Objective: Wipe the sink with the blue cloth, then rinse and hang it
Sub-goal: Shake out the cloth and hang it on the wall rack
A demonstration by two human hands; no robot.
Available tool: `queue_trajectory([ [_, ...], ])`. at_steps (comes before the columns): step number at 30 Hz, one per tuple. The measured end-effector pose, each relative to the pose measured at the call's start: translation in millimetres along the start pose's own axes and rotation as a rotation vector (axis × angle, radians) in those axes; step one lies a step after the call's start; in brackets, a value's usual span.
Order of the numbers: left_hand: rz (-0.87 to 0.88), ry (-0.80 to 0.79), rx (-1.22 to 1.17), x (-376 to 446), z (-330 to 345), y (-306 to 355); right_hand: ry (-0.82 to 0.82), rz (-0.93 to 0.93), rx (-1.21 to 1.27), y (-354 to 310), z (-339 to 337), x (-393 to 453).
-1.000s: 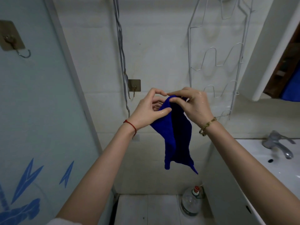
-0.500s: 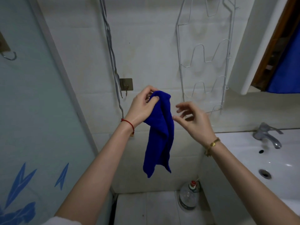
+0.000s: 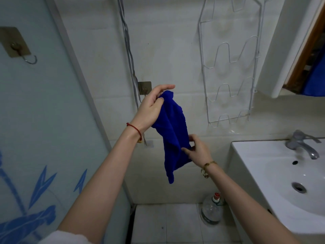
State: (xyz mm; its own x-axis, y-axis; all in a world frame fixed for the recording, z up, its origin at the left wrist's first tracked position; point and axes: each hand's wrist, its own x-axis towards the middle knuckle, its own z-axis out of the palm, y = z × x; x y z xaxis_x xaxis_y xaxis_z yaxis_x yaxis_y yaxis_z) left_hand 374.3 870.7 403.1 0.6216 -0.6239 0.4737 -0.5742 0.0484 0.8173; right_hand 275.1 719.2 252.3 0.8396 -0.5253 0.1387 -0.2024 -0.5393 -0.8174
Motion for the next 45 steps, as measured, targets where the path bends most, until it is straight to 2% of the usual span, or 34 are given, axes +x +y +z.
queue_trajectory([
  [3, -0.062, 0.008, -0.009, -5, -7, -3, -0.046, 0.033, 0.011, 7, 3, 4],
  [9, -0.221, -0.022, 0.068, -14, -33, -9, 0.109, -0.075, 0.025, 9, -23, 14],
  [12, -0.19, -0.029, 0.27, -18, -47, -21, 0.13, -0.169, -0.027, -1, -44, 21],
  [14, -0.164, 0.039, 0.363, -21, -54, -27, 0.136, -0.236, -0.076, -8, -57, 26],
  [17, -0.123, 0.185, 0.405, -23, -58, -32, 0.173, -0.295, -0.114, -19, -77, 33],
  [21, -0.102, 0.286, 0.393, -23, -60, -39, 0.253, -0.357, -0.2, -31, -97, 39],
  [26, -0.064, 0.456, 0.477, -19, -63, -39, 0.404, -0.375, -0.338, -48, -113, 44],
  [31, 0.04, 0.487, 0.637, -3, -68, -22, 0.571, -0.341, -0.477, -77, -137, 54],
  [38, 0.114, 0.587, 0.488, 38, -89, 4, 0.662, -0.384, -0.467, -128, -170, 75],
  [41, 0.15, 0.649, 0.433, 57, -103, 24, 0.648, -0.427, -0.441, -155, -191, 80],
  [45, 0.149, 0.66, 0.458, 76, -120, 39, 0.486, -0.541, -0.405, -184, -218, 81],
])
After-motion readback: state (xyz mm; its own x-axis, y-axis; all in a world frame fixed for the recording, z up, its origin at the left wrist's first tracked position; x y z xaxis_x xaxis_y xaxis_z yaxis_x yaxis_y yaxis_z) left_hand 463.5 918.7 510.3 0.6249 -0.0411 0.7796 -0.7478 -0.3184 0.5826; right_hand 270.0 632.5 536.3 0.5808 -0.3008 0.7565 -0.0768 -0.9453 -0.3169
